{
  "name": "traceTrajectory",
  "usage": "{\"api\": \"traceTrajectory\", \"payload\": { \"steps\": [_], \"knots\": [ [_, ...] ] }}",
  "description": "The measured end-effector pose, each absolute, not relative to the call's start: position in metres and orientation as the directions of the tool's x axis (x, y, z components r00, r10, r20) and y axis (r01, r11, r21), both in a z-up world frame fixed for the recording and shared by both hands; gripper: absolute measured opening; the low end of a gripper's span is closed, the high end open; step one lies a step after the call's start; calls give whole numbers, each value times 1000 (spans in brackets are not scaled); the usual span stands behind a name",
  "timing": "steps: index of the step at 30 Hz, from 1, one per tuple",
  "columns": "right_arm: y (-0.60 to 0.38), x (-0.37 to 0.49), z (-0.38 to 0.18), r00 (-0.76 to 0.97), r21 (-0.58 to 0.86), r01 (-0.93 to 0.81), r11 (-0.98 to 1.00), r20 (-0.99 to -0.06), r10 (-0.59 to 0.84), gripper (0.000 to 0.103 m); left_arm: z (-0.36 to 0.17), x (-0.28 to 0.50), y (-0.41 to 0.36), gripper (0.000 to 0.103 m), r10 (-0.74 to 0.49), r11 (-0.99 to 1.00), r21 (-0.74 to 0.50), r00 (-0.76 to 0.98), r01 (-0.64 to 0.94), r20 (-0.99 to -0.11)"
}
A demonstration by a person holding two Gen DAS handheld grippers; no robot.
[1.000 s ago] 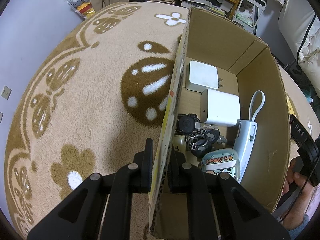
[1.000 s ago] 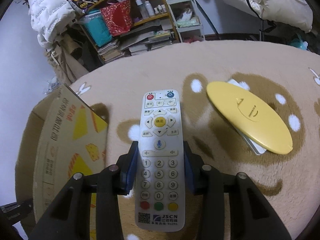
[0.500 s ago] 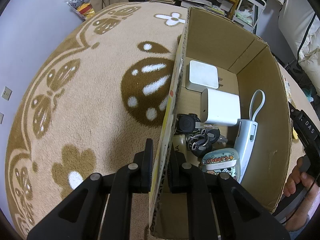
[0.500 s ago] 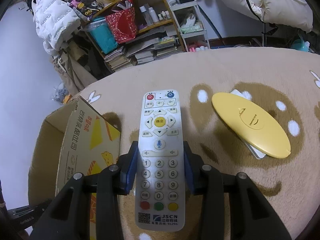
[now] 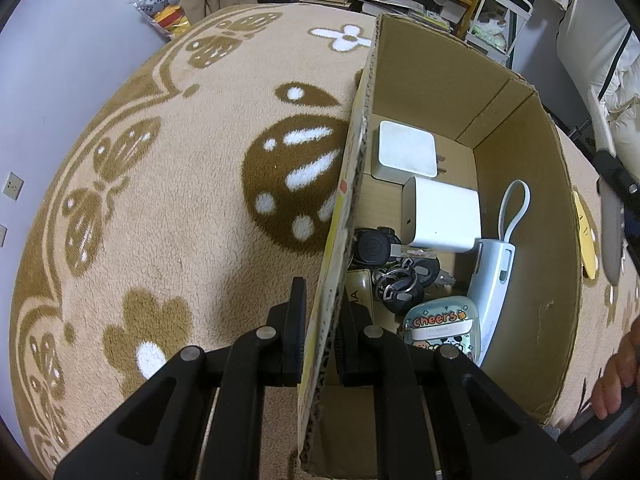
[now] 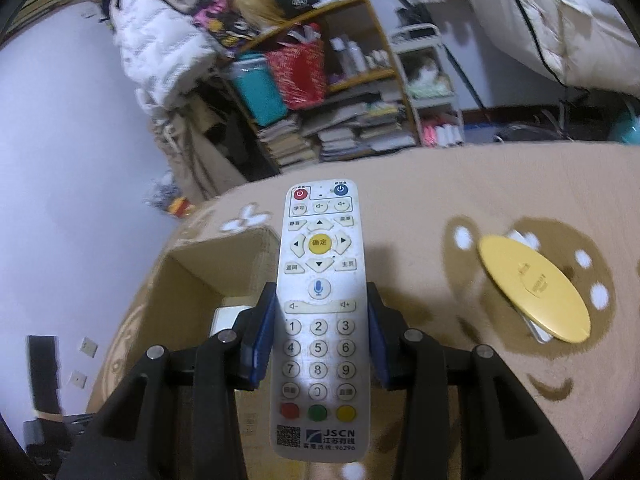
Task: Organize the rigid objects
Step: 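Lift the white remote with the right gripper and carry it over the box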
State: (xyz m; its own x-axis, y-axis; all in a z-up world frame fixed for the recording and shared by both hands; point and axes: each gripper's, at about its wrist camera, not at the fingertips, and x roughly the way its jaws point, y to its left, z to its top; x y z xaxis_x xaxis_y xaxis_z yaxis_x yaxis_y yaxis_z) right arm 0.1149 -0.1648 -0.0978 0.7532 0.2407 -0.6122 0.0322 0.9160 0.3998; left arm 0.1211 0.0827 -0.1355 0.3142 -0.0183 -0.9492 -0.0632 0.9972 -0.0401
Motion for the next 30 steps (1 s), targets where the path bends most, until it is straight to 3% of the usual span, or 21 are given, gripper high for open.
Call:
{"api": "traceTrajectory", "payload": {
  "steps": [10, 21, 30],
  "knots": [
    [-127, 113, -80, 748, 402, -99, 910, -573, 334, 44, -136, 121, 83, 12, -19, 997, -41, 313, -64, -949],
    [-92, 109, -105, 680, 373, -177, 911, -623, 387, 44, -137, 120, 84, 12, -21, 997, -44, 313, -65, -949],
    [-91, 110, -115, 678, 329, -163, 930, -648, 348, 44, -136, 120, 85, 12, -29, 996, -53, 311, -68, -950]
  ]
}}
